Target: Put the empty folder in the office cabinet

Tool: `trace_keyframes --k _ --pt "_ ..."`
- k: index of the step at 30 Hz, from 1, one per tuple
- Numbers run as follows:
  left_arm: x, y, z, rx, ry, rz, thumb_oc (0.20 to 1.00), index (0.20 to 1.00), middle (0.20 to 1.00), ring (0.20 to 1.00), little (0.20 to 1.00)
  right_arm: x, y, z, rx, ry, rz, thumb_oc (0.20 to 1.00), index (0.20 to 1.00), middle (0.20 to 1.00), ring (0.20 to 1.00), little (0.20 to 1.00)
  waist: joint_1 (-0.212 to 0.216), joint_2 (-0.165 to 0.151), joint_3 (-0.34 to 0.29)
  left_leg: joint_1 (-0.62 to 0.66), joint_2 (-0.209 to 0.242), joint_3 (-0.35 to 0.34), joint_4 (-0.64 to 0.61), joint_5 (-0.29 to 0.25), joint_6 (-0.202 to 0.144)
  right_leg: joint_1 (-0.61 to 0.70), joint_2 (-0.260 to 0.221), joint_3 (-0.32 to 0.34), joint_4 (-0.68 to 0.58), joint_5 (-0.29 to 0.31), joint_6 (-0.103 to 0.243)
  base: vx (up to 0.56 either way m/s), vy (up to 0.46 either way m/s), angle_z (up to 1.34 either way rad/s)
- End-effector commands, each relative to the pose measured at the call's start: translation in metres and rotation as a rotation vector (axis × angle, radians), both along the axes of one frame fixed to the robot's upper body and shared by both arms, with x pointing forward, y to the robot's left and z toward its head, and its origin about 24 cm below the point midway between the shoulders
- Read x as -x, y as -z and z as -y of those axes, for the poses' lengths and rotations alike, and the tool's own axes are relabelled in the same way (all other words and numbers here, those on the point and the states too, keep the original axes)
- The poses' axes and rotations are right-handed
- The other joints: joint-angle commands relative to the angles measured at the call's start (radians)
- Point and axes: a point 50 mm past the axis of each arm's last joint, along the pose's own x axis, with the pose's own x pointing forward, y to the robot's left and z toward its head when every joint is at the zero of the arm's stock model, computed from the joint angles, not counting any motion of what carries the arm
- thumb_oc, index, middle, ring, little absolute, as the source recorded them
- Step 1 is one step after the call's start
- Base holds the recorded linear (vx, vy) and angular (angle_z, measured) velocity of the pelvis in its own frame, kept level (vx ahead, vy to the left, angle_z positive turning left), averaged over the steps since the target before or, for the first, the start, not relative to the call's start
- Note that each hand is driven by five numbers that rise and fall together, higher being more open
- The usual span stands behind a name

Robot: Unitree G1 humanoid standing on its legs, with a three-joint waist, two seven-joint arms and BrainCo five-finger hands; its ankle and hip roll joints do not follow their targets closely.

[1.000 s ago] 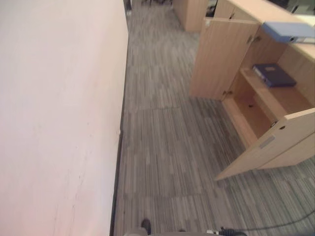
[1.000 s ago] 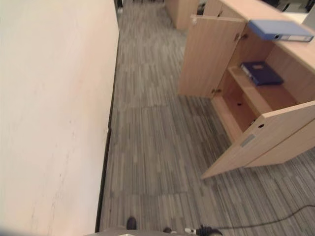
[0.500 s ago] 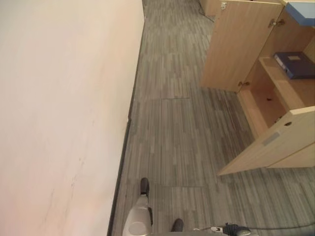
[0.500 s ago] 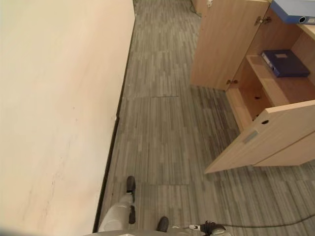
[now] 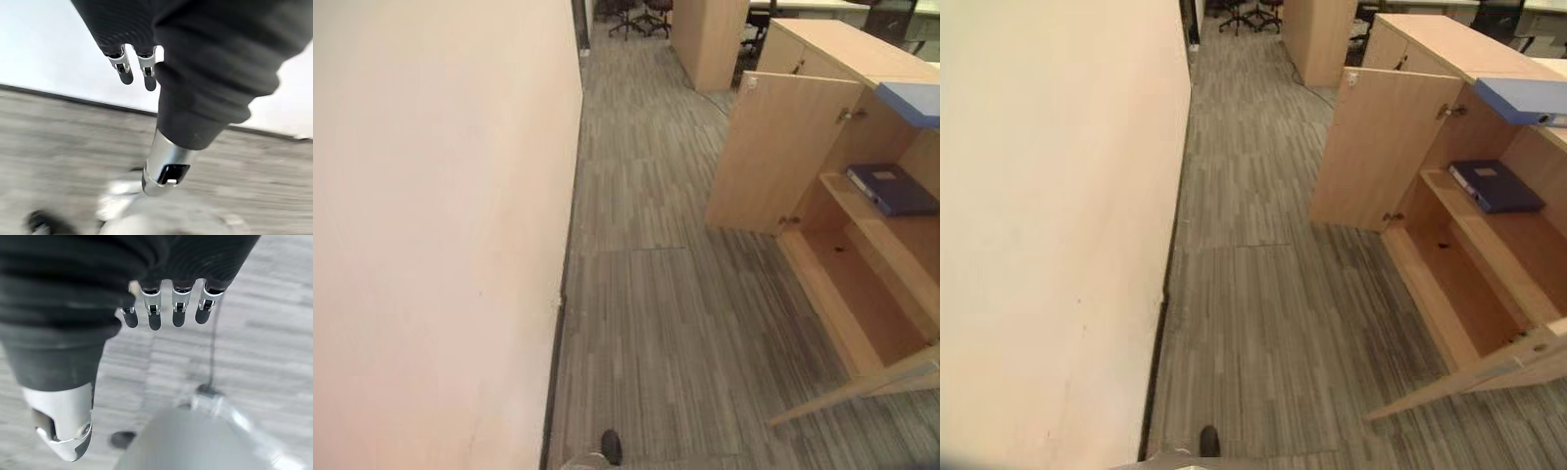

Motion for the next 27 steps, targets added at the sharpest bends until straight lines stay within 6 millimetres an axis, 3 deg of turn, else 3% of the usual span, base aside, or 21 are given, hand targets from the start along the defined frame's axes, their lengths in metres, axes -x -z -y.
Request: trace_keyframes --k 1,4,5,7,8,9,10,11,12,13,16,17,18,19,21,24,25,27 --pt "0.004 0.001 0.002 0.003 -0.006 -0.008 1.0 1.0 1.0 1.0 1.0 -0.039 -0.01 0.012 0.02 0.019 0.122 1.0 1.0 1.0 1.0 1.0 0.023 -0.005 0.06 -0.023 -0.066 -0.089 0.016 -0.063 -0.016 -0.008 -0.203 0.064 -0.001 0.479 0.107 0.32 0.527 0.38" --pt "0.001 0.0 0.001 0.001 0.01 -0.005 1.0 1.0 1.0 1.0 1.0 -0.052 -0.012 0.007 0.008 0.017 0.171 1.0 1.0 1.0 1.0 1.0 0.012 0.002 0.084 0.013 -0.078 -0.099 0.016 -0.096 0.004 -0.103 -0.226 0.075 0.119 0.515 0.103 0.15 0.147 0.64" --pt "-0.001 0.0 0.0 -0.005 0.026 0.004 1.0 1.0 1.0 1.0 1.0 -0.065 -0.015 0.005 -0.005 0.024 0.228 1.0 1.0 1.0 1.0 1.0 -0.015 0.028 0.112 0.049 -0.047 -0.12 0.016 -0.103 0.006 -0.206 -0.163 0.068 0.125 0.419 0.062 0.18 0.035 0.45" --pt "-0.001 0.0 0.0 -0.005 0.028 0.005 1.0 1.0 1.0 1.0 1.0 -0.071 -0.017 0.004 -0.009 0.024 0.249 1.0 1.0 1.0 1.0 1.0 -0.024 0.039 0.131 0.067 -0.028 -0.126 0.016 -0.104 0.002 -0.241 -0.129 0.067 0.11 0.385 0.047 0.14 -0.051 0.25" --pt "0.002 0.0 -0.001 -0.004 0.028 -0.002 1.0 1.0 1.0 1.0 1.0 -0.076 -0.018 0.001 -0.019 0.019 0.268 1.0 1.0 1.0 1.0 1.0 -0.04 0.048 0.154 0.093 -0.013 -0.129 0.016 -0.108 -0.002 -0.292 -0.075 0.06 0.078 0.36 0.035 0.23 -0.148 0.33" --pt "0.005 0.0 0.0 0.002 0.033 -0.016 1.0 1.0 1.0 1.0 1.0 -0.081 -0.019 -0.004 -0.035 0.007 0.285 1.0 1.0 1.0 1.0 1.0 -0.061 0.042 0.182 0.134 -0.005 -0.144 0.016 -0.127 -0.012 -0.336 0.025 0.056 -0.06 0.346 0.036 0.17 -0.125 0.25" --pt "0.005 0.0 -0.001 0.002 0.032 -0.016 1.0 1.0 1.0 1.0 1.0 -0.081 -0.019 -0.004 -0.035 0.007 0.285 1.0 1.0 1.0 1.0 1.0 -0.061 0.044 0.185 0.138 -0.001 -0.144 0.016 -0.128 -0.014 -0.329 0.03 0.053 -0.067 0.349 0.034 0.32 -0.204 -0.11" --pt "0.009 0.001 0.0 0.003 0.053 -0.035 1.0 1.0 1.0 1.0 1.0 -0.083 -0.019 -0.007 -0.043 0.005 0.291 1.0 1.0 1.0 1.0 1.0 -0.077 0.024 0.192 0.184 -0.001 -0.157 0.016 -0.163 -0.03 -0.354 0.139 0.029 -0.263 0.364 0.041 0.2 -0.103 -0.09" --pt "0.009 0.001 0.0 0.003 0.053 -0.035 1.0 1.0 1.0 1.0 1.0 -0.083 -0.019 -0.007 -0.043 0.005 0.291 1.0 1.0 1.0 1.0 1.0 -0.078 0.024 0.193 0.185 -0.001 -0.157 0.016 -0.163 -0.031 -0.353 0.14 0.029 -0.265 0.365 0.041 0.43 -0.186 -0.12" --pt "0.011 0.001 0.0 0.008 0.066 -0.047 1.0 1.0 1.0 1.0 1.0 -0.087 -0.02 -0.006 -0.047 0.028 0.31 1.0 1.0 1.0 1.0 1.0 -0.091 0.0 0.189 0.22 -0.01 -0.177 0.016 -0.199 -0.039 -0.387 0.198 0.008 -0.393 0.41 0.064 0.23 -0.089 0.05" --pt "0.012 0.001 0.0 0.009 0.068 -0.053 1.0 1.0 1.0 1.0 1.0 -0.087 -0.02 -0.006 -0.048 0.033 0.31 1.0 1.0 1.0 1.0 1.0 -0.097 -0.004 0.188 0.229 -0.008 -0.188 0.016 -0.208 -0.042 -0.387 0.213 -0.001 -0.428 0.423 0.066 0.21 -0.105 0.5" --pt "0.015 0.001 0.0 0.014 0.066 -0.065 1.0 1.0 1.0 1.0 1.0 -0.083 -0.019 -0.005 -0.05 0.055 0.304 1.0 1.0 1.0 1.0 1.0 -0.107 -0.031 0.172 0.241 -0.017 -0.206 0.016 -0.221 -0.043 -0.35 0.211 -0.031 -0.507 0.429 0.045 0.26 -0.174 0.53" --pt "0.02 0.001 0.0 0.015 0.054 -0.08 1.0 1.0 1.0 1.0 1.0 -0.08 -0.018 -0.003 -0.044 0.06 0.296 1.0 1.0 1.0 1.0 1.0 -0.102 -0.031 0.159 0.246 -0.008 -0.199 0.016 -0.229 -0.044 -0.33 0.21 -0.046 -0.508 0.428 0.034 0.51 -0.256 0.33" --pt "0.024 0.001 0.001 0.02 0.044 -0.091 1.0 1.0 1.0 1.0 1.0 -0.074 -0.017 -0.001 -0.036 0.063 0.278 1.0 1.0 1.0 1.0 1.0 -0.1 -0.013 0.137 0.275 0.025 -0.195 0.016 -0.258 -0.056 -0.32 0.234 -0.043 -0.493 0.395 0.032 0.48 -0.201 0.47" --pt "0.024 0.002 0.003 0.027 0.03 -0.089 1.0 1.0 1.0 1.0 1.0 -0.065 -0.016 0.006 -0.019 0.088 0.251 1.0 1.0 1.0 1.0 1.0 -0.107 -0.008 0.122 0.295 0.059 -0.184 0.016 -0.246 -0.071 -0.31 0.235 -0.046 -0.458 0.365 0.008 0.46 -0.232 0.31" --pt "0.005 0.001 0.003 0.022 0.049 -0.036 1.0 1.0 1.0 1.0 1.0 -0.045 -0.013 0.017 0.02 0.157 0.193 1.0 1.0 1.0 1.0 1.0 -0.132 -0.011 0.114 0.277 0.142 -0.136 0.161 -0.234 -0.128 -0.26 0.25 -0.042 -0.424 0.3 -0.022 0.38 -0.266 -0.05" --pt "-0.007 0.0 0.001 0.016 0.048 0.003 1.0 1.0 1.0 1.0 1.0 -0.036 -0.011 0.019 0.032 0.163 0.163 1.0 1.0 1.0 1.0 1.0 -0.134 -0.021 0.117 0.223 0.182 -0.109 0.331 -0.166 -0.156 -0.217 0.267 -0.037 -0.429 0.271 -0.048 0.37 -0.326 -0.01" --pt "-0.018 -0.002 0.0 0.003 0.056 0.039 1.0 1.0 1.0 1.0 1.0 -0.031 -0.011 0.022 0.042 0.157 0.141 1.0 1.0 1.0 1.0 1.0 -0.122 -0.025 0.136 0.126 0.229 -0.111 0.598 -0.088 -0.166 -0.164 0.304 -0.01 -0.437 0.222 -0.08 0.26 -0.274 -0.02"
